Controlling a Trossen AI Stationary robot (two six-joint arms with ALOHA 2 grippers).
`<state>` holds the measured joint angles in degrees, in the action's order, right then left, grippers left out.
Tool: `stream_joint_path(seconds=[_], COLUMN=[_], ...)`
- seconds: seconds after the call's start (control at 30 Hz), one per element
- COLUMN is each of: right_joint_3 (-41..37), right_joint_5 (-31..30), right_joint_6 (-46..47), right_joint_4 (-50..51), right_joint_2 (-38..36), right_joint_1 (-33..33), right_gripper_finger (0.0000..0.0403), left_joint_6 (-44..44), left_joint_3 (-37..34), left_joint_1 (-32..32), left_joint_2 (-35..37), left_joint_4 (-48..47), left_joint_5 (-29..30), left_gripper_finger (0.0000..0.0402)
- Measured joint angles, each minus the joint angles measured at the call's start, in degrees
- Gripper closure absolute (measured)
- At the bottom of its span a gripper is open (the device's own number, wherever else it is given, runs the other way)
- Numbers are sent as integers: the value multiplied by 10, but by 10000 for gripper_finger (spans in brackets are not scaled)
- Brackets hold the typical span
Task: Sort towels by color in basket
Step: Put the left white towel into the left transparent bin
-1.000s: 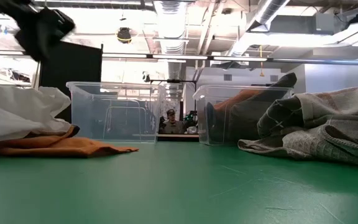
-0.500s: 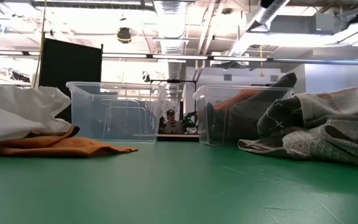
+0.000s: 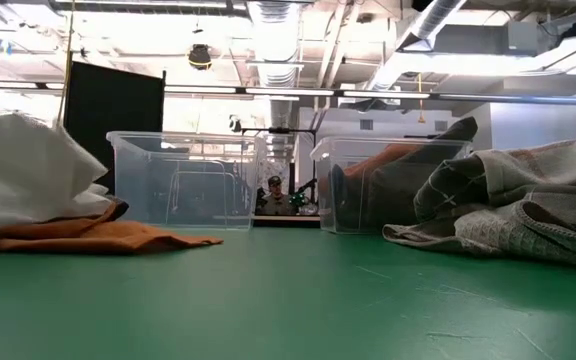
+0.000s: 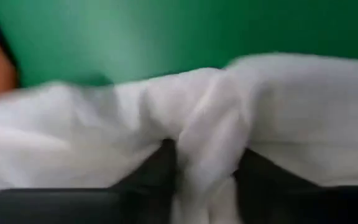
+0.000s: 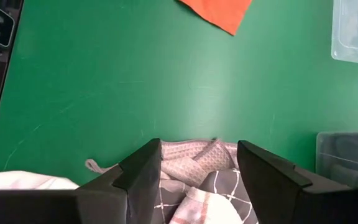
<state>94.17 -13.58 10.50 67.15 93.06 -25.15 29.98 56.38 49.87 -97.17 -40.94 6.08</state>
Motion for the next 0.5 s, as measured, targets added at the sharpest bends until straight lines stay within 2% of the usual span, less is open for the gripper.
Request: stream_joint_path(seconds=[0.07,0.13,0.27,0.5], right_joint_3=[0,0,0,0], right_joint_5=[0,0,0,0], right_joint_6=[0,0,0,2], right_joint_4=[-1,-1,-1,3], right_joint_2=[0,0,0,0], right_joint_1=[0,0,-3,-24], right_gripper_finger=[164,164,164,164], left_joint_6=[-25,-43,-76,-143], left_joint_3=[19,39,85,218], left_joint_1=[-9,-17,-34,-47], left_joint_2=[9,18,32,101], left_joint_4=[-8,-19,-90,-229], left_joint_5=[19,30,57,248], left_gripper_finger=[358,386,396,398])
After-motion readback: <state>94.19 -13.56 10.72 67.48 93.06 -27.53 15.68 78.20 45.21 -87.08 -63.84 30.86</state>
